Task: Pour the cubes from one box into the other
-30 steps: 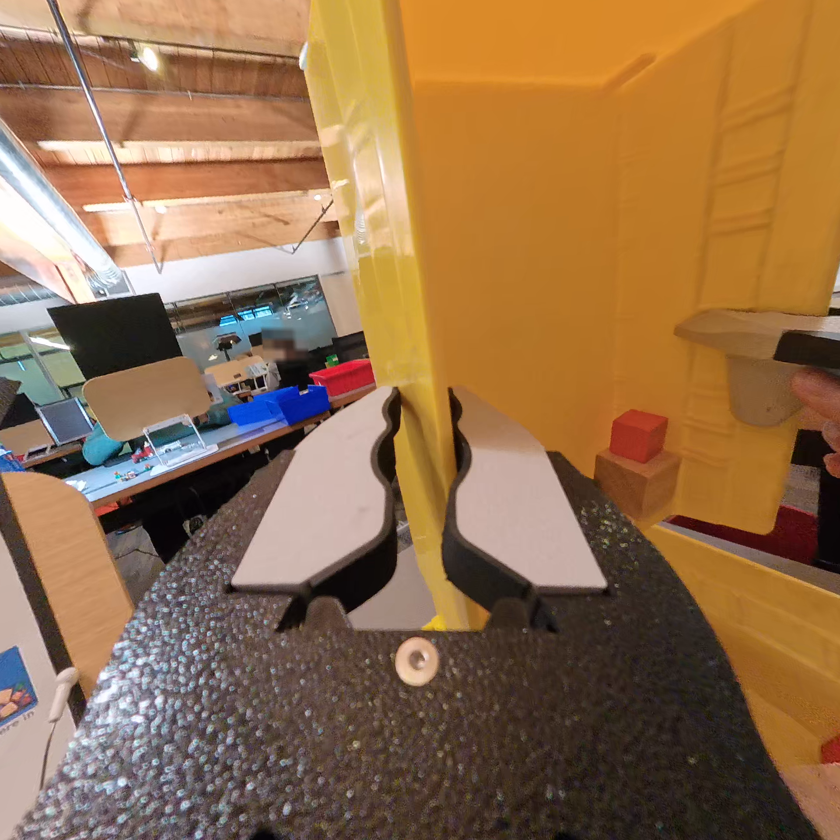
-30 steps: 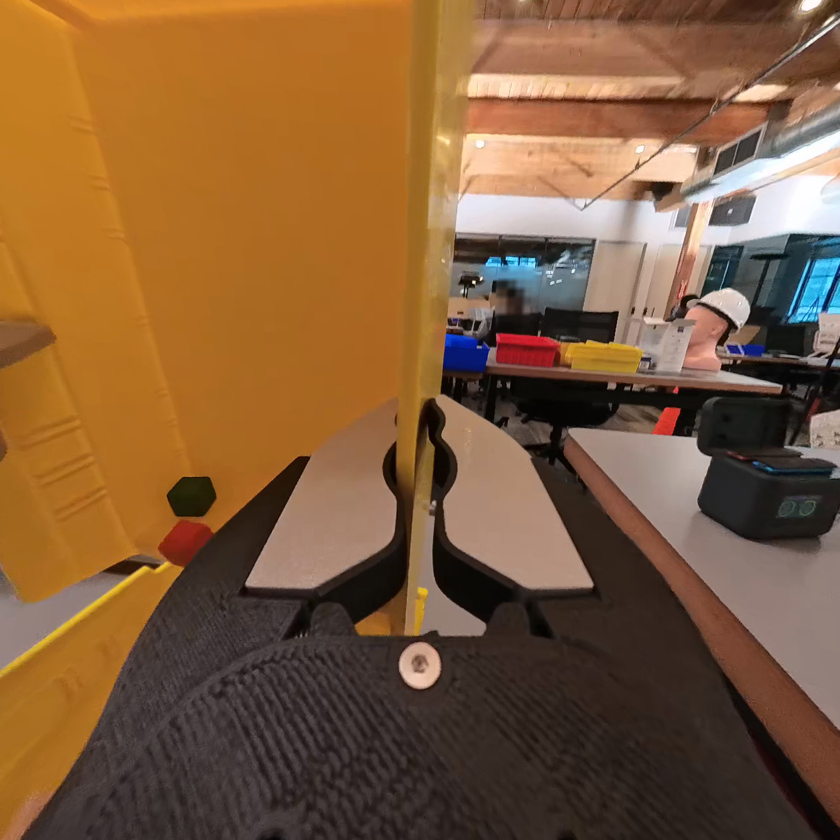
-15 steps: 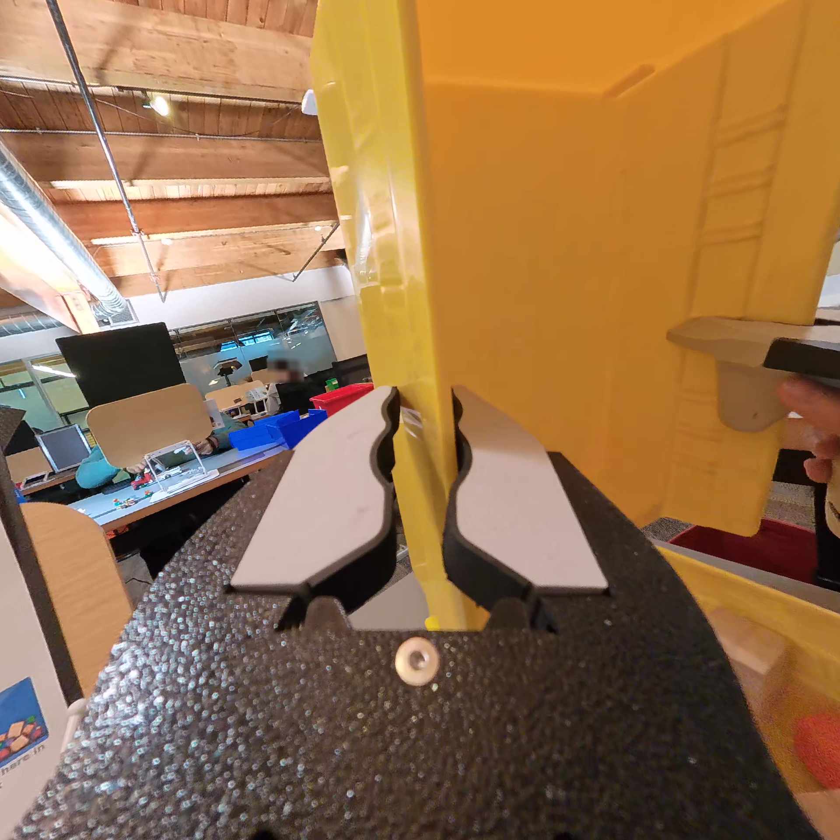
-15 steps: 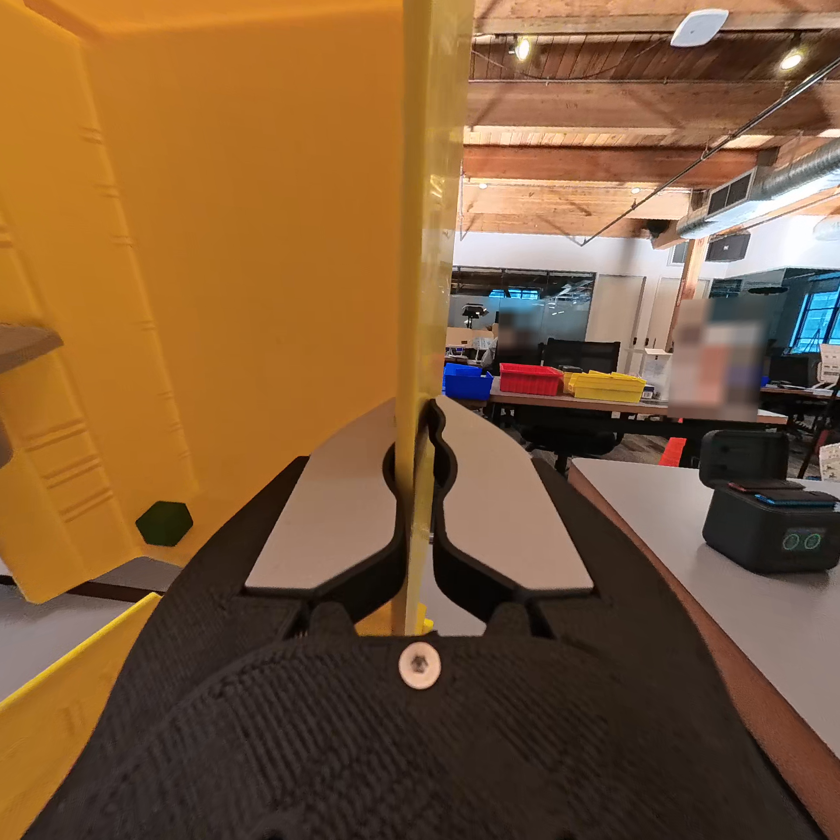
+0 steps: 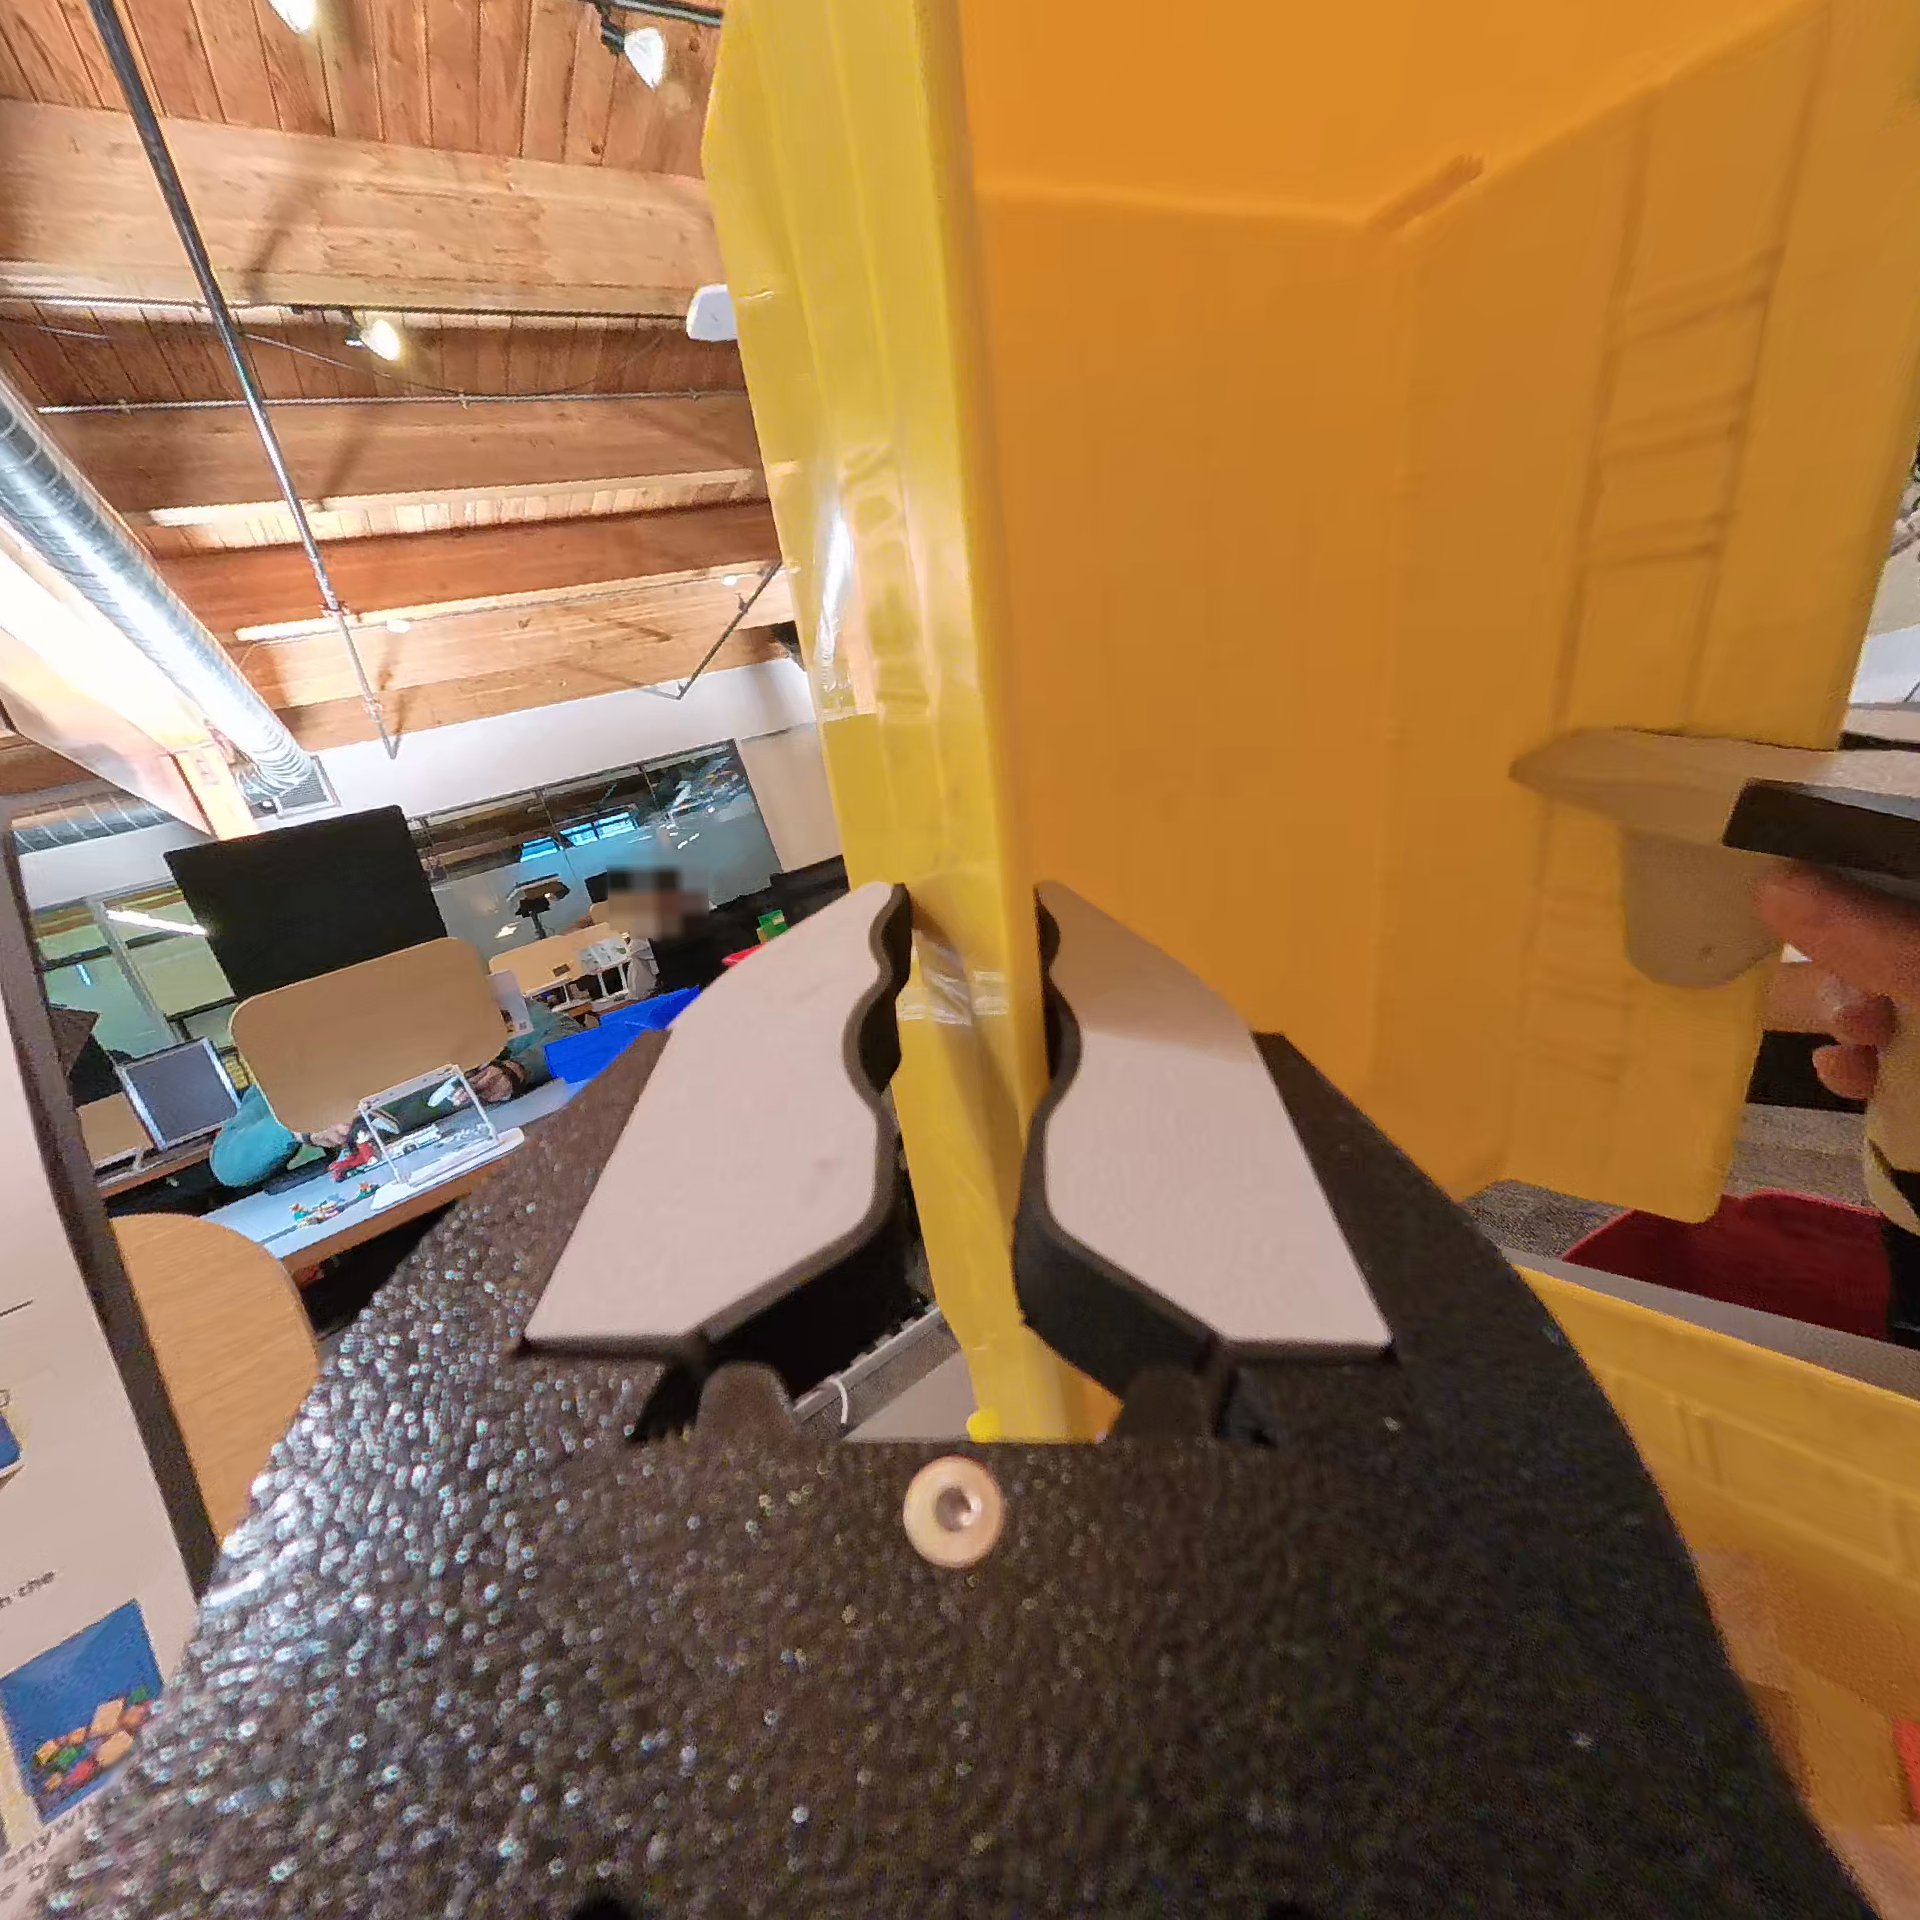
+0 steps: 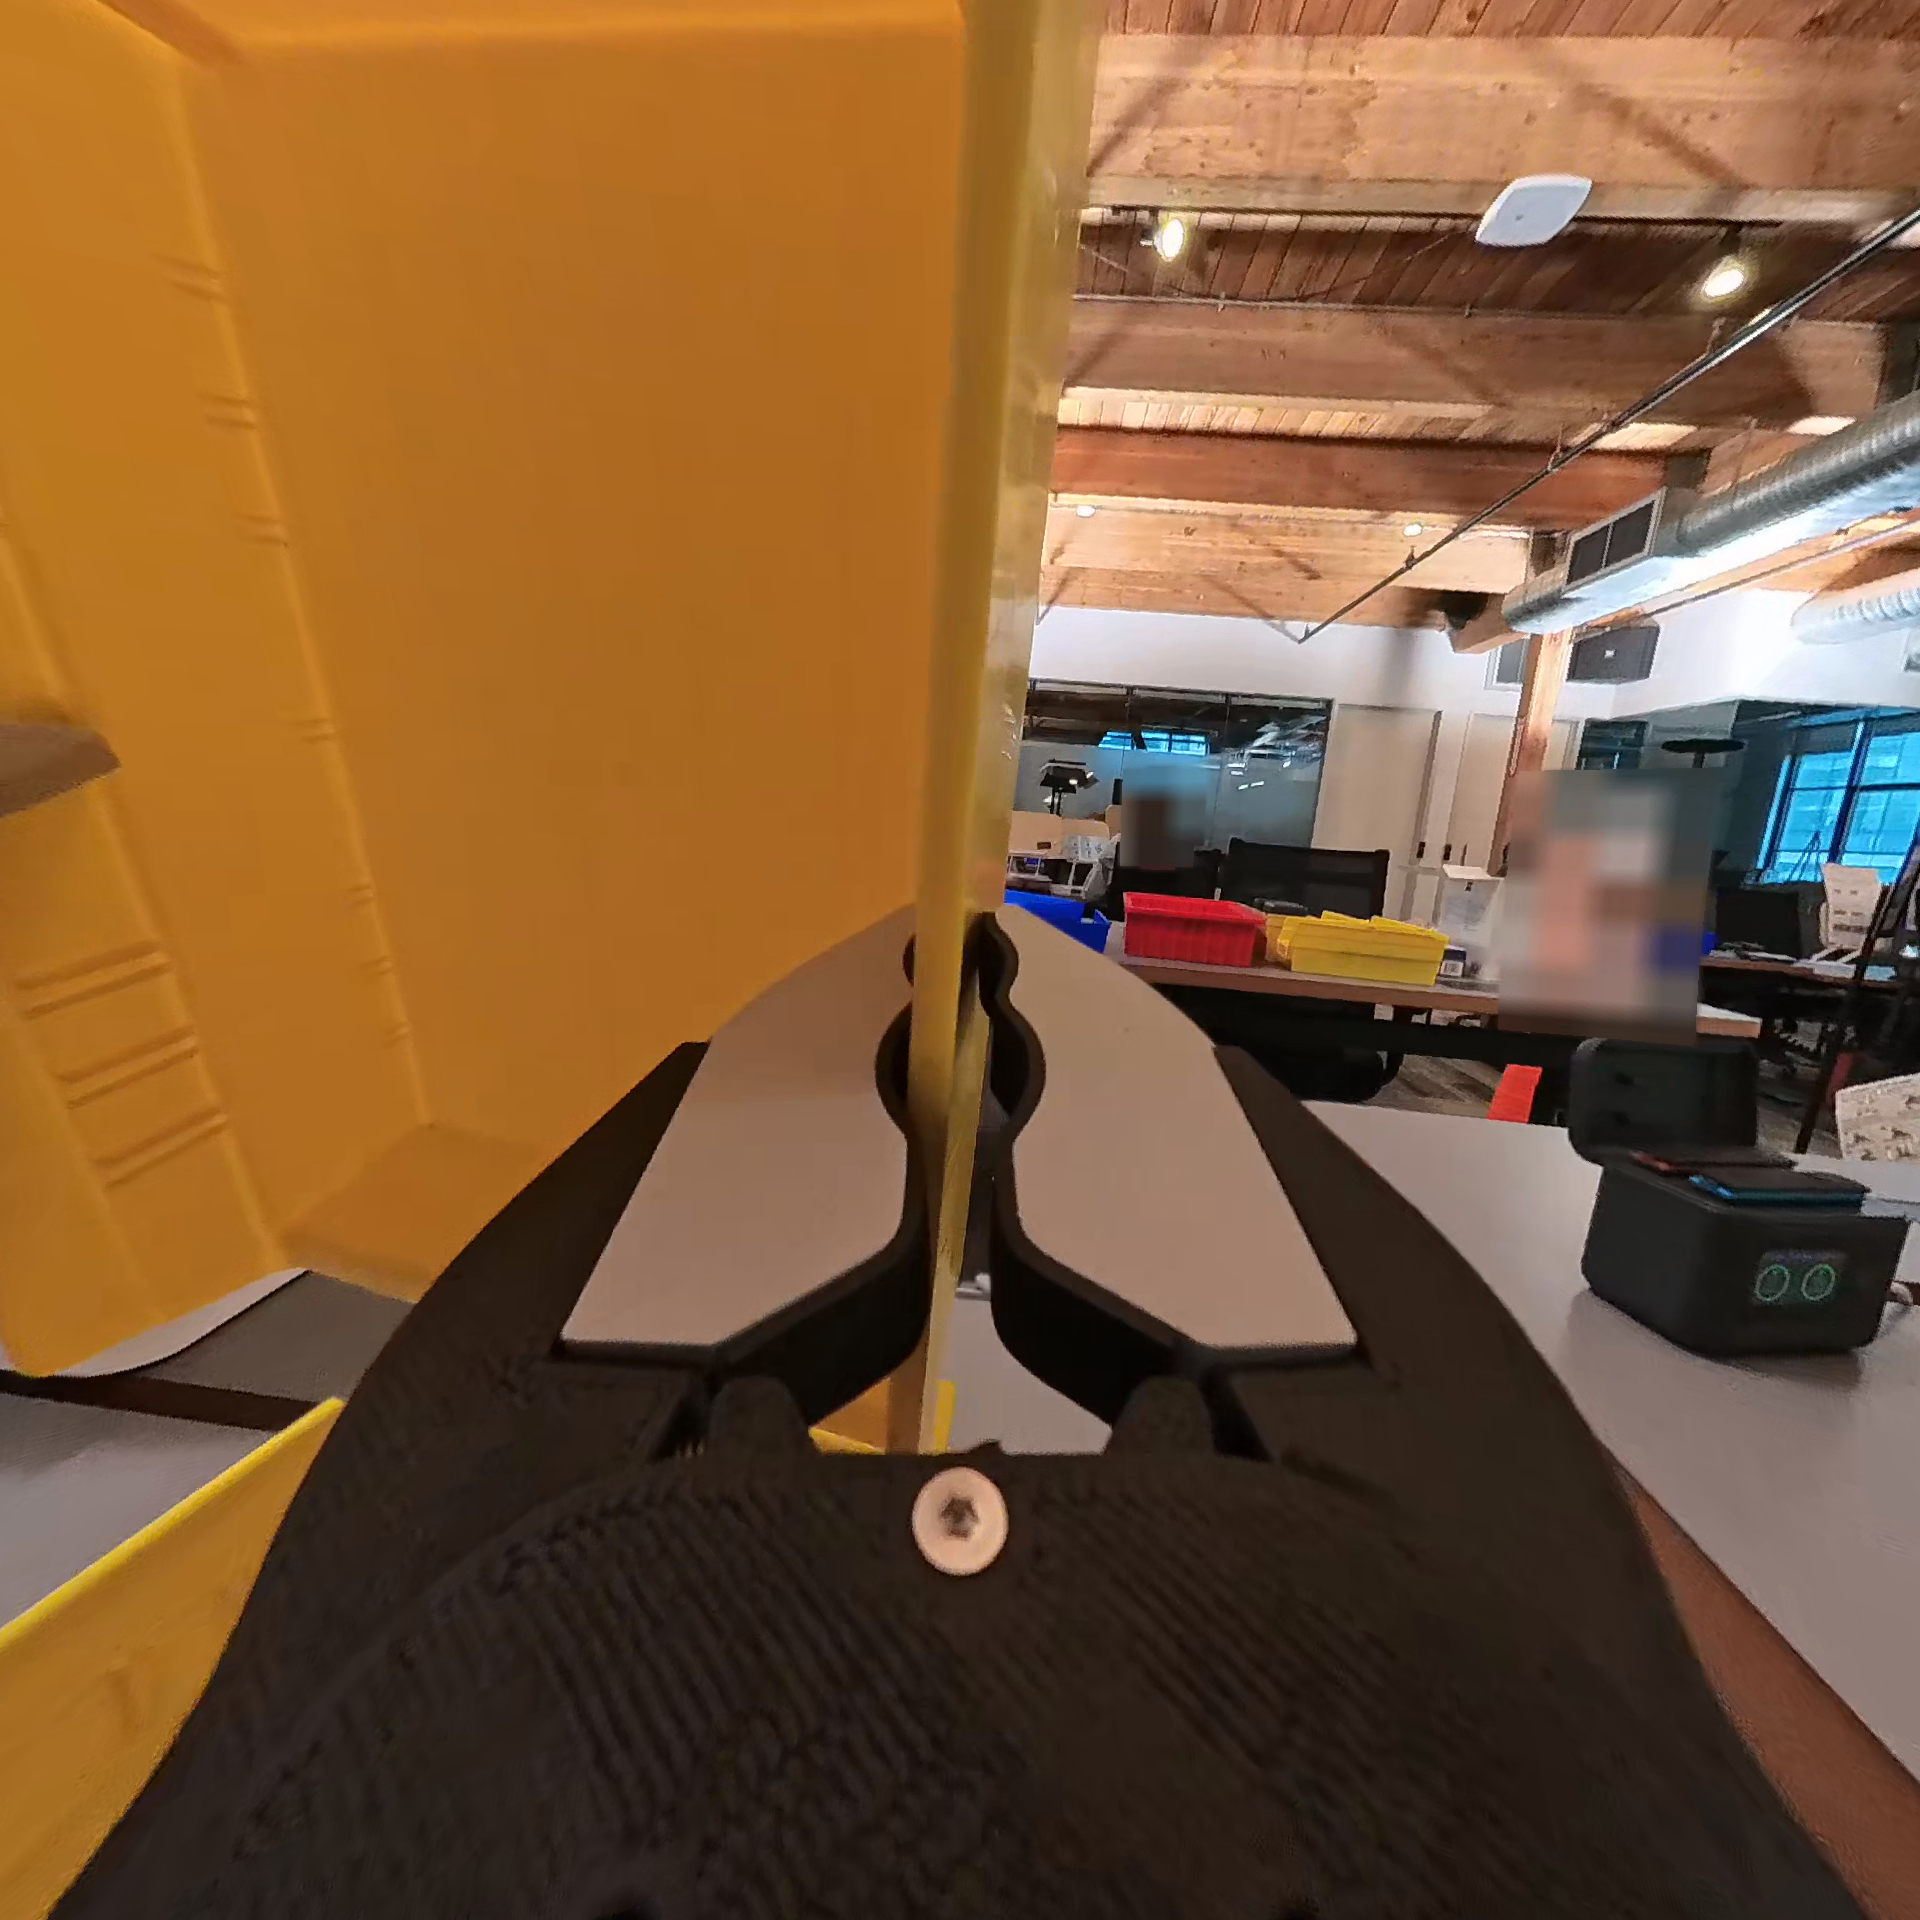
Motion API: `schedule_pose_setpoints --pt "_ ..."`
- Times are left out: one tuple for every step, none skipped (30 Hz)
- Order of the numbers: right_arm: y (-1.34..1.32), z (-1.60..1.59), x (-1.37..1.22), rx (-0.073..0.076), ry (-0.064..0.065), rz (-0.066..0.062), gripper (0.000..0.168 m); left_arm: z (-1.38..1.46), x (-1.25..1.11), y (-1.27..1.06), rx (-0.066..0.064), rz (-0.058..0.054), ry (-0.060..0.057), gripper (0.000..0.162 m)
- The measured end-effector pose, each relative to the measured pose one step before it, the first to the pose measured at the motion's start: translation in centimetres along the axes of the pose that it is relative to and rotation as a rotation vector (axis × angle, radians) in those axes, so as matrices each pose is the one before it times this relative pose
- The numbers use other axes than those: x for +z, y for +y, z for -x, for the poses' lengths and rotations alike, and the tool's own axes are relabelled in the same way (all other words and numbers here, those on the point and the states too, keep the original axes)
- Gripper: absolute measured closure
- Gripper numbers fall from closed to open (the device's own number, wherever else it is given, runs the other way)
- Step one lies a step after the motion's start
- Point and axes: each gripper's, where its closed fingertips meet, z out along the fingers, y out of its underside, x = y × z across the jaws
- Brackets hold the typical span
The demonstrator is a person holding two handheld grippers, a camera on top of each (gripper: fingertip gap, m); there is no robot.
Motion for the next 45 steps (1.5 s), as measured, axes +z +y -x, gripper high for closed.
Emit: schedule_pose_setpoints --pt "-0.065 0.017 0.009 -0.0072 -0.0005 -0.0026 0.163 0.052 -0.037 -0.052 0.0035 -0.0037 -0.002 0.142" --pt "-0.004 -0.013 0.013 -0.0052 0.0033 0.0025 0.164 -0.003 -0.008 0.015 -0.0004 0.0026 0.0022 0.142" --pt "-0.098 0.056 -0.005 -0.002 0.0016 0.0001 0.164 0.004 -0.029 -0.061 0.0017 0.0027 -0.0016 0.142" --pt "-0.284 0.062 -0.064 -0.0064 0.003 -0.0114 0.164 0.066 -0.066 -0.172 -0.001 -0.0024 -0.0035 0.142" --pt "-0.317 -0.002 -0.072 -0.009 0.008 -0.013 0.162 0.011 -0.088 -0.274 -0.0029 -0.0121 0.003 0.142" --pt "-0.154 0.036 0.012 0.0009 0.0013 -0.0046 0.162 0.025 -0.021 -0.186 0.0046 -0.0078 -0.0005 0.143" --pt "-0.189 0.023 0.003 -0.0001 0.0028 -0.0017 0.164 0.107 0.02 -0.073 0.0119 0.0012 -0.0057 0.143" --pt "-0.615 0.027 -0.044 -0.0134 0.0109 -0.0152 0.162 0.059 -0.033 -0.257 0.0024 -0.0005 -0.001 0.143" --pt "-0.925 0.149 -0.007 -0.0088 0.0016 -0.0321 0.162 0.14 -0.128 -0.517 -0.0055 -0.01 -0.0053 0.143" --pt "-0.693 0.117 0.113 0.0045 -0.0069 -0.0251 0.164 0.192 -0.094 -0.548 -0.003 -0.0191 -0.0057 0.143" --pt "-0.092 0.021 0.193 -0.0015 -0.0088 -0.0057 0.164 0.137 0.024 -0.321 0.0054 -0.0205 -0.0014 0.143" --pt "0.51 -0.105 0.182 0.0013 -0.002 0.0203 0.164 0.072 0.153 0.068 0.0134 0.0018 0.0009 0.143" --pt "0.439 -0.041 0.075 0.0115 0.0015 0.0212 0.162 -0.026 0.131 0.069 0.0092 0.0137 0.0025 0.143" --pt "-0.048 0.088 -0.047 0.0113 0.0023 -0.0045 0.162 -0.002 -0.02 -0.241 0.0045 0.0078 0.0 0.143" --pt "-0.136 0.131 -0.074 0.0078 0.002 -0.0105 0.162 0.078 -0.087 -0.278 0.0008 -0.0022 -0.0004 0.143" --pt "0.144 0.125 -0.009 0.0036 0.0004 0.0013 0.162 0.099 -0.048 -0.142 0.0001 -0.015 -0.0012 0.143" --pt "0.372 0.073 0.01 0.0011 0.0013 0.0127 0.162 0.076 -0.007 0.103 0.0002 -0.0067 -0.001 0.143" --pt "0.396 0.016 -0.002 0.0018 0.0025 0.0178 0.162 0.009 0.027 0.292 -0.0038 0.0127 0.0026 0.143" --pt "0.402 0.053 0.001 0.0019 -0.0024 0.0229 0.162 0.011 0.01 0.363 -0.007 0.0223 0.004 0.143" --pt "0.291 0.104 0.015 0.0025 -0.0051 0.0161 0.162 0.054 -0.043 0.333 -0.0069 0.0176 0.0022 0.143" --pt "0.173 0.102 0.013 0.0051 -0.0017 0.0119 0.162 0.068 -0.062 0.279 -0.0023 0.0083 -0.0001 0.143" --pt "0.182 0.076 0.06 -0.008 0.006 0.0251 0.162 0.078 -0.057 0.314 -0.0006 0.0108 0.0009 0.143" --pt "0.153 0.177 0.057 -0.0259 0.0027 0.0318 0.162 0.139 -0.054 0.322 -0.0021 0.016 -0.0012 0.143" --pt "0.096 0.298 0.069 -0.0223 -0.0027 0.0318 0.162 0.271 -0.102 0.338 -0.009 0.0231 -0.0049 0.143" --pt "0.122 0.408 0.056 -0.0125 -0.005 0.0418 0.162 0.358 -0.142 0.289 -0.0108 0.0254 -0.0047 0.143" --pt "-0.048 0.519 0.012 -0.0035 -0.0057 0.037 0.162 0.443 -0.228 0.124 -0.0025 0.0211 -0.0084 0.144" --pt "-0.072 0.518 0.01 -0.0021 -0.0009 0.0421 0.162 0.489 -0.285 0.083 0.0051 0.0283 -0.0073 0.145" --pt "-0.188 0.622 -0.038 -0.0021 -0.0029 0.0442 0.162 0.553 -0.349 0.068 0.013 0.0343 -0.0057 0.145" --pt "-0.465 0.828 -0.069 0.004 -0.0071 0.0251 0.162 0.73 -0.426 -0.041 -0.0068 0.0306 -0.0135 0.146" --pt "-0.526 0.97 -0.03 0.002 -0.0076 0.0225 0.162 0.9 -0.531 -0.09 -0.0184 0.0298 -0.0147 0.147" --pt "-0.508 1.194 0.01 -0.0026 -0.014 0.0328 0.161 1.095 -0.623 -0.09 -0.0021 0.0311 -0.024 0.148" --pt "-0.634 1.373 0.039 -0.0084 -0.018 0.0259 0.161 1.332 -0.713 -0.099 0.0014 0.028 -0.0347 0.15" --pt "-0.509 1.404 0.131 -0.0148 -0.0118 0.0329 0.161 1.356 -0.757 0.051 -0.0105 0.0408 -0.0235 0.151" --pt "-0.358 1.418 0.18 -0.0195 -0.0059 0.0453 0.161 1.269 -0.777 0.103 -0.0149 0.0405 -0.0061 0.152" --pt "-0.406 1.576 0.158 -0.0109 -0.0123 0.0411 0.161 1.412 -0.817 0.167 -0.0152 0.0347 -0.0082 0.152" --pt "-0.549 1.838 0.182 0.0064 -0.0228 0.0279 0.161 1.641 -0.853 0.385 -0.012 0.0428 -0.0205 0.153" --pt "-0.543 2.039 0.27 0.0064 -0.0297 0.0226 0.161 1.83 -0.875 0.534 -0.0117 0.0429 -0.0276 0.154" --pt "-0.454 2.074 0.408 -0.0049 -0.0268 0.0199 0.16 1.916 -0.867 0.494 -0.0163 0.0285 -0.0229 0.154" --pt "-0.347 2.099 0.535 -0.006 -0.023 0.0231 0.16 1.946 -0.887 0.48 -0.0183 0.0205 -0.0151 0.154" --pt "-0.331 2.286 0.637 -0.0073 -0.0315 0.0219 0.16 2.073 -0.919 0.597 -0.0177 0.0246 -0.0194 0.154" --pt "-0.347 2.415 0.749 -0.011 -0.0346 0.0188 0.159 2.236 -0.931 0.658 -0.0155 0.0276 -0.0262 0.154" --pt "-0.323 2.463 0.85 -0.0005 -0.0353 0.0172 0.159 2.324 -0.896 0.694 -0.0065 0.0264 -0.0262 0.154" --pt "-0.282 2.528 0.936 0.0038 -0.0393 0.017 0.158 2.392 -0.848 0.841 0.0003 0.0314 -0.025 0.154" --pt "-0.282 2.569 1.044 -0.002 -0.0416 0.0147 0.158 2.466 -0.777 0.923 -0.0053 0.0323 -0.0274 0.155" --pt "-0.259 2.393 1.185 -0.001 -0.0317 0.0116 0.158 2.409 -0.712 0.961 -0.0129 0.0307 -0.0216 0.155"
